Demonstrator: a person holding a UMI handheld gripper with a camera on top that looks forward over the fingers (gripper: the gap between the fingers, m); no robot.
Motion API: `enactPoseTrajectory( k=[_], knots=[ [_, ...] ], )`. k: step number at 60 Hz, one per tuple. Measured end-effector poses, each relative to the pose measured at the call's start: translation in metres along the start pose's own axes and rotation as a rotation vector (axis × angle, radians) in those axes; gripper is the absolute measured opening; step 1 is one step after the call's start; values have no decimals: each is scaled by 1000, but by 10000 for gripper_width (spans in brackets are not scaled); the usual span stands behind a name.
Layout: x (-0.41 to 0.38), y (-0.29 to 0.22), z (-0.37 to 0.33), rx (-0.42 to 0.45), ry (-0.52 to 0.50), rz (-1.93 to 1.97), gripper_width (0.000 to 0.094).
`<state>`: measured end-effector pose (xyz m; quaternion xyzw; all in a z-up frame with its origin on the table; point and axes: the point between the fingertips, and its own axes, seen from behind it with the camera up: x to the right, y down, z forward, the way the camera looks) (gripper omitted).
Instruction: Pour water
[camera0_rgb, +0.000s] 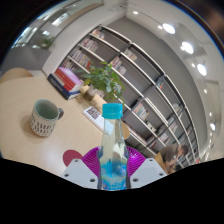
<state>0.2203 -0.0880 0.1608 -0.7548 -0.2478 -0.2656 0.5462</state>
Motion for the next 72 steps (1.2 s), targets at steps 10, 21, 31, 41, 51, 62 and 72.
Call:
enactPoseTrajectory(
  k=[10,21,31,41,51,62,72],
  knots=[
    [-29,-50,18,-5,-22,-443,316],
    [-60,-68,42,-23,-37,-872,315],
    [-69,-77,62,-40,-20,-1201,325],
    [-80,-92,67,7,18,-1441,327],
    [-85,-93,63,-14,31,-1437,328],
    [-78,-100,58,-16,23,-1224,327],
    [-57,-134,36,27,-17,-657,327]
  ],
)
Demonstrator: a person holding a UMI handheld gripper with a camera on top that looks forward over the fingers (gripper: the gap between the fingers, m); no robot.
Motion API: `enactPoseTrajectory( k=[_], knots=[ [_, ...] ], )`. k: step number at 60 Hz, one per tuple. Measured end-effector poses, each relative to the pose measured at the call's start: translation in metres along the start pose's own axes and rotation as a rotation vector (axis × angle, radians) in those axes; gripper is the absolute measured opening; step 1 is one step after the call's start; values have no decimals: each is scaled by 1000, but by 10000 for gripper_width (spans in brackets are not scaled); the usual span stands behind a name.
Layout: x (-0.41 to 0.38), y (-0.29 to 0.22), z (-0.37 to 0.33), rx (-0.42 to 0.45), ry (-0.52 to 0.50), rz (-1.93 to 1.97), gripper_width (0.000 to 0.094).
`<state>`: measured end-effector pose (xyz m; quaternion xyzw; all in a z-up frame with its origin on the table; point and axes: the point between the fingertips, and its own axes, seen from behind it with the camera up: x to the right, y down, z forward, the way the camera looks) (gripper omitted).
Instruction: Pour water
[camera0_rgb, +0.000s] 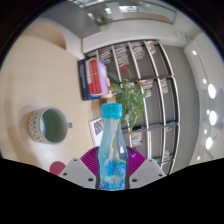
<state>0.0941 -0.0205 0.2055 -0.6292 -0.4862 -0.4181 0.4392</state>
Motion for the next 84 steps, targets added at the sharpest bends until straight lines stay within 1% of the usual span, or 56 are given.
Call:
enactPoseTrajectory(
  k=[6,7,12,19,25,28,29,30,36,40,46,51,52,53,56,58,59,67,70,71,73,74,75,77,81,84],
  knots=[
    [36,-6,-12,60,30,312,328],
    [38,-12,-13,58,46,363,328],
    [57,0,-18,72,61,638,328],
    [58,27,-17,81,51,1017,329],
    [35,44,-4,81,7,1203,327],
    [23,55,2,77,-11,1269,327],
    [10,48,10,72,-9,1283,328],
    [10,58,8,71,-18,1288,328],
    [-11,76,20,60,-31,1319,327],
    [-29,80,30,39,-35,1344,328],
    [-44,93,36,36,-30,1375,327],
    [-62,98,39,27,-54,1404,327],
    [-67,97,41,22,-55,1404,379],
    [-60,97,40,49,-29,1408,343],
    [-63,100,38,35,-15,1378,355],
    [-62,99,37,50,-9,1384,357],
    [-59,108,22,49,-4,1392,365],
    [-64,106,33,41,-8,1444,482],
    [-70,105,34,24,-30,1447,532],
    [-75,105,34,7,-46,1449,562],
    [-86,108,33,-38,-77,1453,657],
    [-90,112,27,-50,-88,1454,747],
    [-94,113,26,-64,-98,1453,799],
    [-99,115,21,-86,-112,1450,866],
    [-111,116,8,-122,-126,1423,844],
    [-121,116,-7,-154,-129,1400,851]
  ],
)
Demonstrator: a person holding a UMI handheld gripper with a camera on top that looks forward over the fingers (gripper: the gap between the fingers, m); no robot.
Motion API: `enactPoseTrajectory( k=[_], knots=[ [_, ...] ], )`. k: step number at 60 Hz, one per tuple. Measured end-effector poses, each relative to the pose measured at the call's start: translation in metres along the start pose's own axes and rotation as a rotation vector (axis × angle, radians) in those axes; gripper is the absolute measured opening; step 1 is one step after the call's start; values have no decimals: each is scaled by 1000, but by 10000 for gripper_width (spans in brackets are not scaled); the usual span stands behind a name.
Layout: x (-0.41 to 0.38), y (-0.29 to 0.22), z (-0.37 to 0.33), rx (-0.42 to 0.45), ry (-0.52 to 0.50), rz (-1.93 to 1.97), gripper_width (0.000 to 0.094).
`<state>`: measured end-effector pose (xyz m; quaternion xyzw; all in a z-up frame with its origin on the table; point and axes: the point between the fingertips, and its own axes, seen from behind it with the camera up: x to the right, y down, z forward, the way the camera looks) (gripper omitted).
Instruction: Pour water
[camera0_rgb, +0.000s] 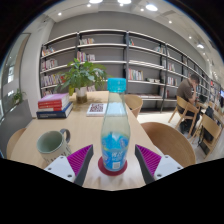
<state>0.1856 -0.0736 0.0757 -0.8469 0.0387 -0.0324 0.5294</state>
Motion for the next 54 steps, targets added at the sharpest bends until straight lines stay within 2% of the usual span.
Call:
enactPoseTrajectory(
  k=[10,18,35,44,54],
  knots=[
    [-46,54,-50,-135,-44,1,849],
    [-96,62,-89,-193,-83,0,852],
    [-182,-15,-141,-122,-166,-27,863],
    [-194,-56,-160,-71,-173,-32,863],
    [-191,-76,-170,-53,-148,-43,862]
  ],
)
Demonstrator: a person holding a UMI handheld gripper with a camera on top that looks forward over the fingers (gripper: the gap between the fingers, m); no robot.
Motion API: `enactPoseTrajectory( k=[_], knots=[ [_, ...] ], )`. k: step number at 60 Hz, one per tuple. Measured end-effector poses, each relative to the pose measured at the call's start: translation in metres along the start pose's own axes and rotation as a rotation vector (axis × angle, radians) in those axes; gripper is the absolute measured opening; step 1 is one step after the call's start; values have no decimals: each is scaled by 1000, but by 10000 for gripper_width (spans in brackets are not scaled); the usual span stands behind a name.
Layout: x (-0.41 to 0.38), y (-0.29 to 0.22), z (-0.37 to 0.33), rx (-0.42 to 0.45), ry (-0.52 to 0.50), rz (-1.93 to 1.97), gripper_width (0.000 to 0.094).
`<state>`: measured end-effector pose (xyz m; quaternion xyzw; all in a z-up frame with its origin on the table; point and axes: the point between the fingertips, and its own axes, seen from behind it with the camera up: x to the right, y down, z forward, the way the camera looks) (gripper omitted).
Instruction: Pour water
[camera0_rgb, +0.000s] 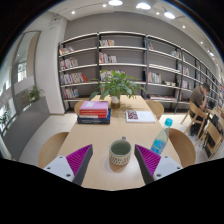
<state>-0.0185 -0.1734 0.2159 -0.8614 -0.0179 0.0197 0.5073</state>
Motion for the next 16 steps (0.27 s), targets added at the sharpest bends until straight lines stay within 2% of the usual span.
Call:
enactPoseTrajectory(
  k=[16],
  knots=[
    [2,4,-8,-24,29,11,859]
  ],
)
